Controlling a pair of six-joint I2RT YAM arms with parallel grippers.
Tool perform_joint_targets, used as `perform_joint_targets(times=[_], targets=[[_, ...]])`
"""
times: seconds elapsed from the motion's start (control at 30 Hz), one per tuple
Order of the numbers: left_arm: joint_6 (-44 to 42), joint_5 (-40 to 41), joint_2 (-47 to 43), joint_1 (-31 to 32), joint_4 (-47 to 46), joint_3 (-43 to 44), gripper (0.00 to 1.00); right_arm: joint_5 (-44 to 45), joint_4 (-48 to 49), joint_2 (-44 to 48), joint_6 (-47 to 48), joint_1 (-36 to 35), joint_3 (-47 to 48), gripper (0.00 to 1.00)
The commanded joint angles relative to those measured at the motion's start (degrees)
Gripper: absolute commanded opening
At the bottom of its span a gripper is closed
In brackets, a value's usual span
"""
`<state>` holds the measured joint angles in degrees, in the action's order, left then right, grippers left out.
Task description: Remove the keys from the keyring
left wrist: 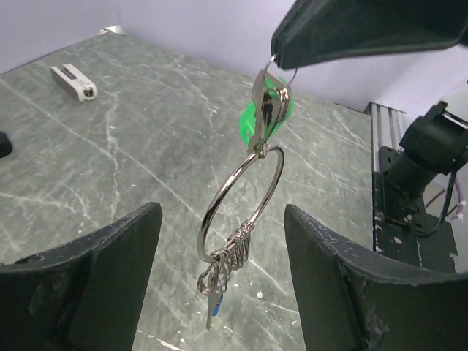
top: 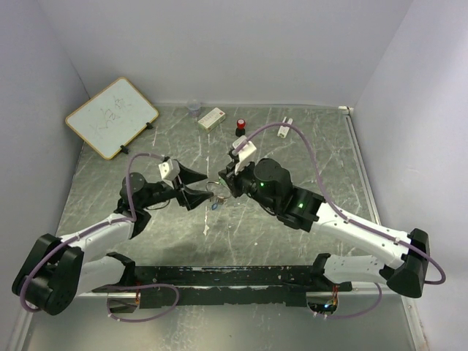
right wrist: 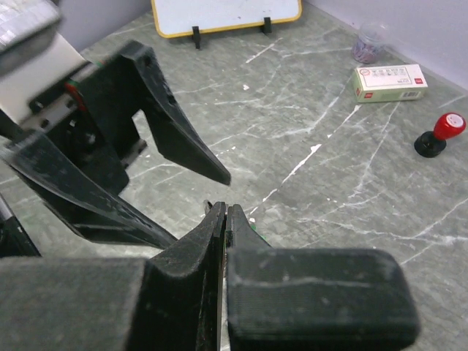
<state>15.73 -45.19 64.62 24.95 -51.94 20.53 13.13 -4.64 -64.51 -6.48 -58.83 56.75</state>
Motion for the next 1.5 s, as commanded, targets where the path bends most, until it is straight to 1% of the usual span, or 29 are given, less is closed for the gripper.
perform_joint_targets(times=[0.0,0.13,0.23,0.27,0.37,0.43,0.53,0.57,0.67,0.77,0.9,1.0,1.07,1.1,1.2,1.23,1.3,1.37,1.47], targets=[[-4.71,-0.34,2.11,2.79,-2.62,0.99,0.78,2.27,-0.13,-0.09,1.22,-2.62,3.48,0.0],[-5.96,1.47,2.98,4.06,-3.02,1.09,0.77,3.81,-0.4,-0.87,1.62,-4.54,4.42,0.0],[-6.15,2.05,3.23,4.41,-3.57,1.07,0.71,4.79,-0.29,-1.42,1.9,-5.64,4.66,0.0],[-6.0,2.07,3.42,4.53,-3.86,1.16,0.66,5.11,-0.28,-1.6,1.95,-5.93,4.76,0.0],[-5.06,1.23,4.16,4.79,-5.34,1.19,0.42,6.13,0.23,-1.93,2.2,-6.52,4.64,0.0],[-4.24,0.84,4.49,4.92,-7.16,0.9,0.28,7.01,0.84,-2.16,2.31,-6.77,4.28,0.0],[-4.22,1.29,4.44,5.02,-7.2,0.59,0.1,8.89,1.68,-1.98,2.52,-6.96,3.46,0.0],[-5.1,2.23,4.04,5.02,-5.58,0.82,0.07,9.79,1.86,-1.89,2.52,-6.93,3.2,0.0],[-8.2,6.6,1.33,5.06,1.98,1.87,0.07,13.05,2.3,-1.29,2.53,-7.02,2.08,0.0],[-11.75,13.13,-2.86,5.11,12.26,3.61,0.07,17.28,2.89,-0.14,2.36,-7.09,0.93,0.0],[-15.86,21.44,-8.34,5.2,24.71,7.5,0.07,21.84,4.52,1.13,2.21,-7.17,-3.0,0.0],[-17.54,24.16,-10.74,5.19,31.26,10.58,0.07,23.6,5.55,0.96,1.99,-7.18,-4.7,0.0],[-17.67,25.03,-11.49,5.2,34.7,12.86,0.07,24.85,5.36,-0.01,1.54,-7.25,-5.06,0.17],[-17.69,25.29,-11.53,5.17,36.43,14.15,0.07,25.79,5.34,-0.53,1.41,-7.19,-5.21,0.2],[-17.11,25.63,-11.7,5.24,40.21,17.31,0.07,28.63,6.03,-1.98,1.3,-7.21,-6.39,0.24],[-16.87,25.41,-11.92,5.28,40.99,17.83,0.07,29.15,6.31,-2.24,1.3,-7.18,-6.79,0.27],[-16.48,24.46,-12.48,5.28,41.9,18.26,0.07,29.28,7.41,-2.59,1.56,-7.18,-8.12,0.31],[-16.28,24.04,-13.29,5.51,42.54,18.23,0.07,29.01,9.04,-2.29,1.3,-7.25,-9.84,0.32],[-16.33,24.37,-14.08,5.87,44.33,19.17,0.07,27.51,14.09,-0.02,0.82,-7.22,-14.49,0.33]])
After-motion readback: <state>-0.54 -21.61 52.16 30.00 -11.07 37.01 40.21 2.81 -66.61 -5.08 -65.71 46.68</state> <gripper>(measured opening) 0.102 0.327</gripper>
